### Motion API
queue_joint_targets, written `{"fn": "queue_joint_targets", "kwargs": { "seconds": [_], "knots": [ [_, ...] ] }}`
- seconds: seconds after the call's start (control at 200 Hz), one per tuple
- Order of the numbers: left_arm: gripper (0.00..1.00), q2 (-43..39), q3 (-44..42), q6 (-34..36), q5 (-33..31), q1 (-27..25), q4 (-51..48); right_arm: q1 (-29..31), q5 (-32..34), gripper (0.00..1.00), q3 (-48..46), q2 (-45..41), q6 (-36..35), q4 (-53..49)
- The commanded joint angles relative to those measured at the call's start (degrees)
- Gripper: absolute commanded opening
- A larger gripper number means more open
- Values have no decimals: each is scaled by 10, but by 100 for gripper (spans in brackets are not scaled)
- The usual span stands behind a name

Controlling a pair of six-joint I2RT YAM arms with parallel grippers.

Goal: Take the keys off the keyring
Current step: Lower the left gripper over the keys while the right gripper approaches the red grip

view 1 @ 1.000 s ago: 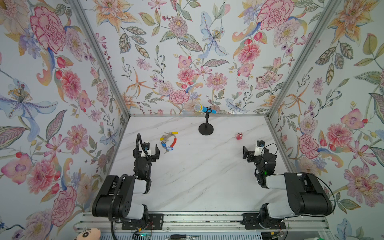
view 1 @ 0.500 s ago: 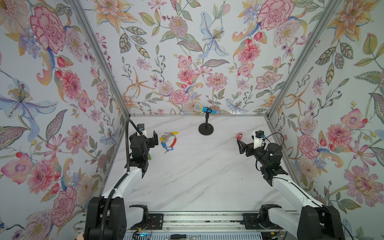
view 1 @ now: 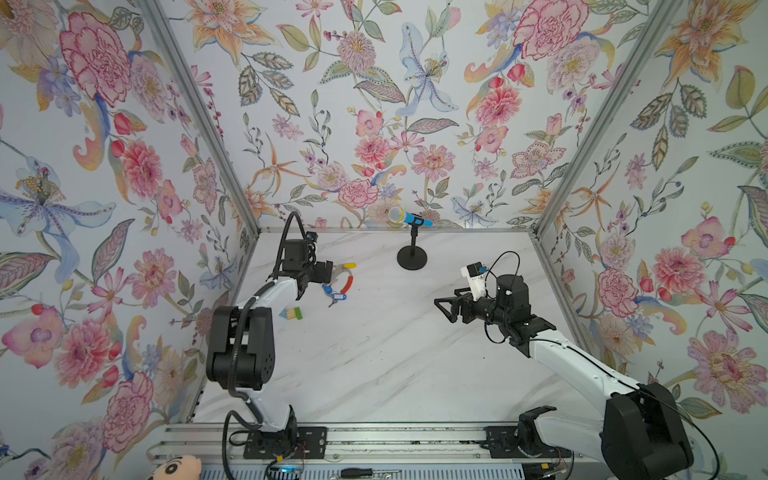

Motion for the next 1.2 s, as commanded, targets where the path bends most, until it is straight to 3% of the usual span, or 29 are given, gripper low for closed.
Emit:
{"fn": "queue_joint_targets", "kwargs": {
  "seconds": [0.0,0.235,0.3,0.495,0.881,1.196],
  "knots": [
    [92,61,70,19,58,13,-83,22,-18,99,15,20,51,25],
    [82,175,214,26,99,19,-182,74,-25,100,21,76,106,99],
    [75,205,248,30,114,23,-215,85,-27,99,28,94,118,120],
    [70,253,306,37,103,25,-267,106,-18,97,63,148,140,138],
    [60,293,334,39,73,25,-304,127,22,93,138,237,185,125],
    [57,292,316,52,35,-12,-318,131,38,92,155,257,186,113]
  ]
}}
